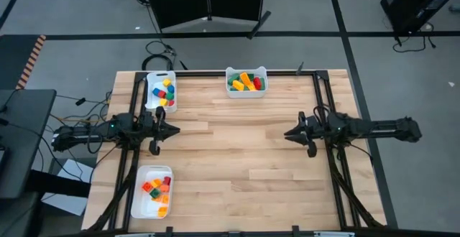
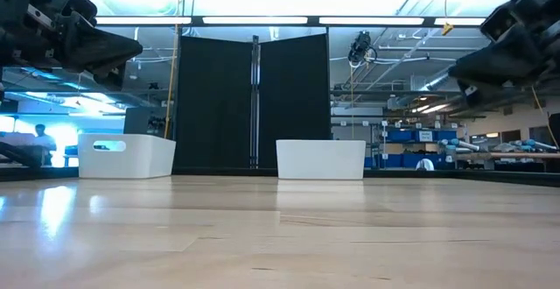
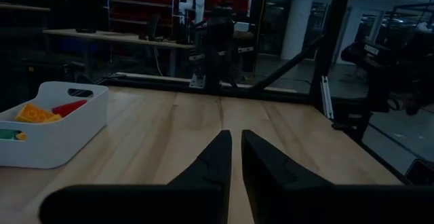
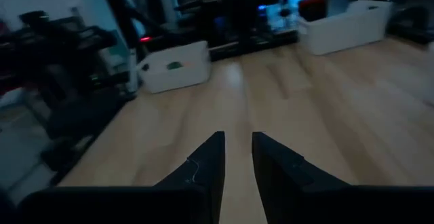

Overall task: Sort blocks by size
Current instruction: Return to Home position

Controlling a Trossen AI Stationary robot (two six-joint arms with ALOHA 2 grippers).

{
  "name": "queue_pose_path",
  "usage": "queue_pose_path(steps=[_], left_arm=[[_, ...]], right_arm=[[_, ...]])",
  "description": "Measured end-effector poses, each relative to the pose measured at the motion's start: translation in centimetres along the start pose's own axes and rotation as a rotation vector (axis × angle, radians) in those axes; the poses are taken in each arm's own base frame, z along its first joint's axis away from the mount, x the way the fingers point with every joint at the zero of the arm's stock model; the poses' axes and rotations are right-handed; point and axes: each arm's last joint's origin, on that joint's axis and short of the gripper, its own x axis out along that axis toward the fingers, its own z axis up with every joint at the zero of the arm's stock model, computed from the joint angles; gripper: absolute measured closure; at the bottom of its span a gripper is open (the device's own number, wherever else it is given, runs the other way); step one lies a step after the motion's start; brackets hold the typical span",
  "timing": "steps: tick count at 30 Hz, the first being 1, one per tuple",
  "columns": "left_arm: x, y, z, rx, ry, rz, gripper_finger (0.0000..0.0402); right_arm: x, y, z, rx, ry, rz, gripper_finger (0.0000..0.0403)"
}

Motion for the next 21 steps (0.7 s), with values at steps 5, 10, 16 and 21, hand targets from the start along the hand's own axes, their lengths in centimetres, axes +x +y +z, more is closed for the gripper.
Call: queue_pose_path(steps=[5,10,16,21], left_arm=[[0.0,0.0,0.0,0.000,0.000,0.000,0.0357],[0.0,0.0,0.0,0.000,0.000,0.000,0.0357],[0.0,0.0,0.0,0.000,0.002,0.000,0.0357],[0.0,0.0,0.0,-0.001,0.004,0.002,0.0357]], right_arm=[[-0.7,0.4,0.8,-0.007,0.008,0.023,0.0318],[-1.5,0.6,1.7,-0.067,-0.102,0.004,0.0316],[-1.4,0.4,1.5,-0.105,-0.145,-0.017,0.0318],[-1.1,0.3,1.1,-0.141,-0.180,-0.014,0.0316]])
